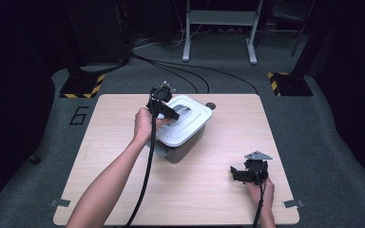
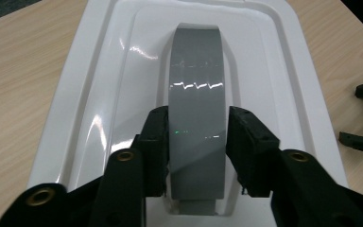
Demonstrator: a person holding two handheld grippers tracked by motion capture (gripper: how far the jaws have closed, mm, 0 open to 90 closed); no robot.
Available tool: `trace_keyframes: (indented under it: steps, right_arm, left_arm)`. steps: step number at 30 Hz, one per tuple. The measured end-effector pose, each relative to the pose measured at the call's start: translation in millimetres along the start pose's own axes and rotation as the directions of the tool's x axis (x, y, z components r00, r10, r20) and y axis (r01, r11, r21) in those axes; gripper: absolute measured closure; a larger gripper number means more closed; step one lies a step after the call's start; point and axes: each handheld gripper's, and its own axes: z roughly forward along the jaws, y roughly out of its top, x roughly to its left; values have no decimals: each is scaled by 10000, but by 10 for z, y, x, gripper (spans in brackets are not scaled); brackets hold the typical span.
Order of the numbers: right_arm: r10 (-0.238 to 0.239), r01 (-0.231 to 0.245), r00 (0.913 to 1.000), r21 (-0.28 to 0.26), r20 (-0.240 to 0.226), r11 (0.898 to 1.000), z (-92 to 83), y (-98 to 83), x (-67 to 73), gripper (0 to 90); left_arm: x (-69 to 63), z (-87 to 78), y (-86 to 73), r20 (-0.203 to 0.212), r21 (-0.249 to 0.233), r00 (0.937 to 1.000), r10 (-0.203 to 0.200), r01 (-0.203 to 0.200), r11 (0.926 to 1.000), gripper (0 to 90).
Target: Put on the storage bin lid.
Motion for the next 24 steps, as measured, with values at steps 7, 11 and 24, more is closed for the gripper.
trace_keyframes:
  steps: [7, 11, 24]
  right_arm:
    - [4, -4, 10000, 2, 0, 10000, 0, 0, 1, 83]
    - [-2, 2, 10000, 1, 0, 10000, 0, 0, 0, 83]
    - [-34, 34, 10000, -10, -12, 10000, 1, 0, -2, 83]
  left_arm:
    - [-62, -127, -20, -325, -318, 9989, 332, -342, 9989, 395]
    - [-41, -212, -59, -304, -417, 9981, 534, -546, 9976, 298]
    - [66, -546, -353, -850, -951, 9924, 885, -965, 9908, 147]
